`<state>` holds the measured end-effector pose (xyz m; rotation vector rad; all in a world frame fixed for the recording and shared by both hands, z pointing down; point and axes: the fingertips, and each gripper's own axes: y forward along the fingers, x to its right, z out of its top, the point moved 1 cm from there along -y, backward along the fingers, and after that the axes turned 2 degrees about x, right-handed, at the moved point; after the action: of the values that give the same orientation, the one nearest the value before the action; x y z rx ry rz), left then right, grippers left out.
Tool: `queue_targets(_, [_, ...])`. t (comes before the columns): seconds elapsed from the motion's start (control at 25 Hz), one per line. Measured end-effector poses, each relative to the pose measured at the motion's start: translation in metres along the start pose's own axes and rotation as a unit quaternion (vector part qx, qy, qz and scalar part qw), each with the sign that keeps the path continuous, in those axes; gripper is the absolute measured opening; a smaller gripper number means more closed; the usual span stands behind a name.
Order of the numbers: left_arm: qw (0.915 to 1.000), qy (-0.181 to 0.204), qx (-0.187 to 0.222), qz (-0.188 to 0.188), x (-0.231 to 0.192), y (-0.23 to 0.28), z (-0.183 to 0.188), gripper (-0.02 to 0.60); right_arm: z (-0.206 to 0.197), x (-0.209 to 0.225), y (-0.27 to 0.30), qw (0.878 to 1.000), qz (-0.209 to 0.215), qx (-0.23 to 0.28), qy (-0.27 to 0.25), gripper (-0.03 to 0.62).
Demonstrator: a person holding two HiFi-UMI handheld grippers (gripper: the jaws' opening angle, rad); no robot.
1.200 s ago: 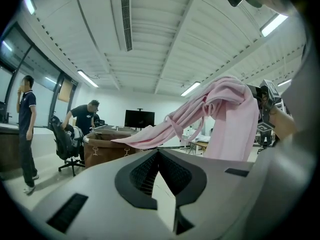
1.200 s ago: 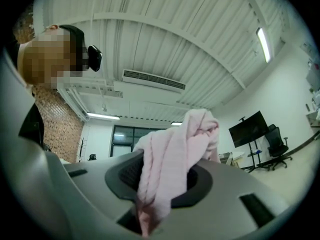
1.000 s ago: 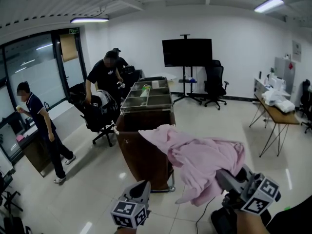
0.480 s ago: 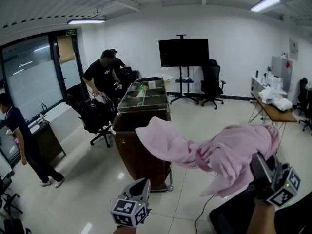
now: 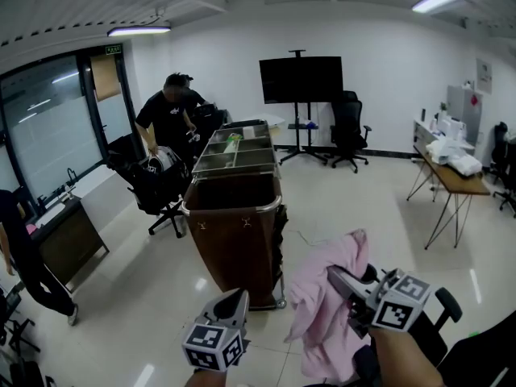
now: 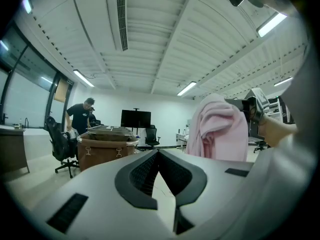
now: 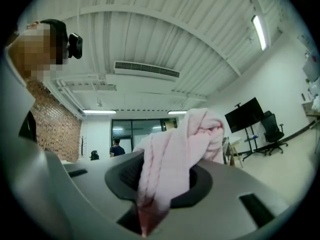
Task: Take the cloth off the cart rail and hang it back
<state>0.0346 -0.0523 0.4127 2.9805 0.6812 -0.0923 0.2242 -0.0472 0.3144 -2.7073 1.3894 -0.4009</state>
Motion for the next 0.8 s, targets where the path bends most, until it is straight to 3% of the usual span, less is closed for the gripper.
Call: queue_targets(0.8, [0.9989, -0.011, -0.002, 0.045, -0.033, -0.019, -0.001, 0.000, -0.047, -0.009, 0.046, 0.998, 0.041, -0.036, 0.020, 0.123])
